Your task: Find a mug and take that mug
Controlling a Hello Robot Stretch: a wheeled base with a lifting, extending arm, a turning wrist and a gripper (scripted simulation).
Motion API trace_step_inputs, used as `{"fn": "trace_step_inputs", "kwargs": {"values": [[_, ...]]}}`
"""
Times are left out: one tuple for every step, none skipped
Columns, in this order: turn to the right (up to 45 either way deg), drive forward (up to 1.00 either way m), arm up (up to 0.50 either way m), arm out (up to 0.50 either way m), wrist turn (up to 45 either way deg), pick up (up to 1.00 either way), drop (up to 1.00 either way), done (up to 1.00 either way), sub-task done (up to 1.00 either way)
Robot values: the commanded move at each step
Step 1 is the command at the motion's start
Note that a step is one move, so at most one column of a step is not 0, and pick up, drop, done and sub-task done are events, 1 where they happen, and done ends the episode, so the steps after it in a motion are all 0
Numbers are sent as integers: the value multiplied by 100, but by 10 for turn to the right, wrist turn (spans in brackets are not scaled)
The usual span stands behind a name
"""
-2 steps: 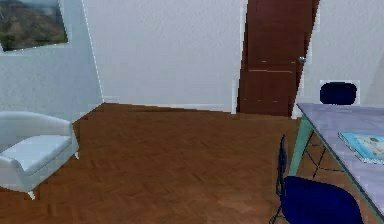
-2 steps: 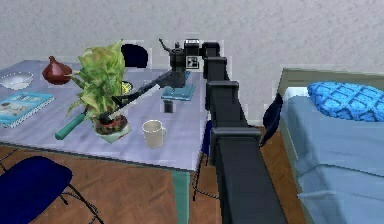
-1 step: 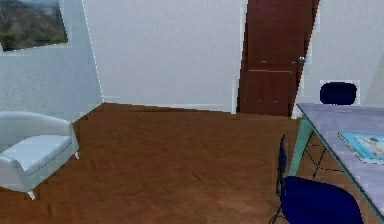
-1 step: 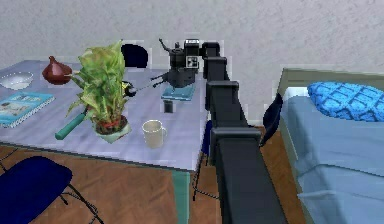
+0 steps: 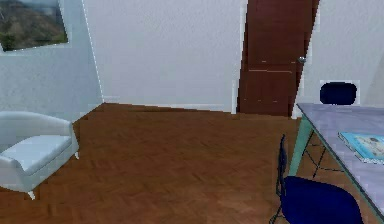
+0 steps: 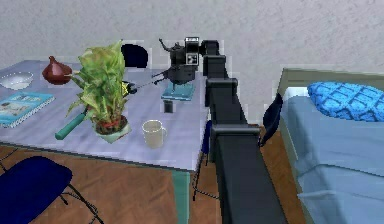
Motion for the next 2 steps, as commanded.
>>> {"fn": "trace_step_inputs", "kwargs": {"values": [[0,0,0,0,30,0,0,0,0],[0,0,-30,0,0,0,0,0,0]]}}
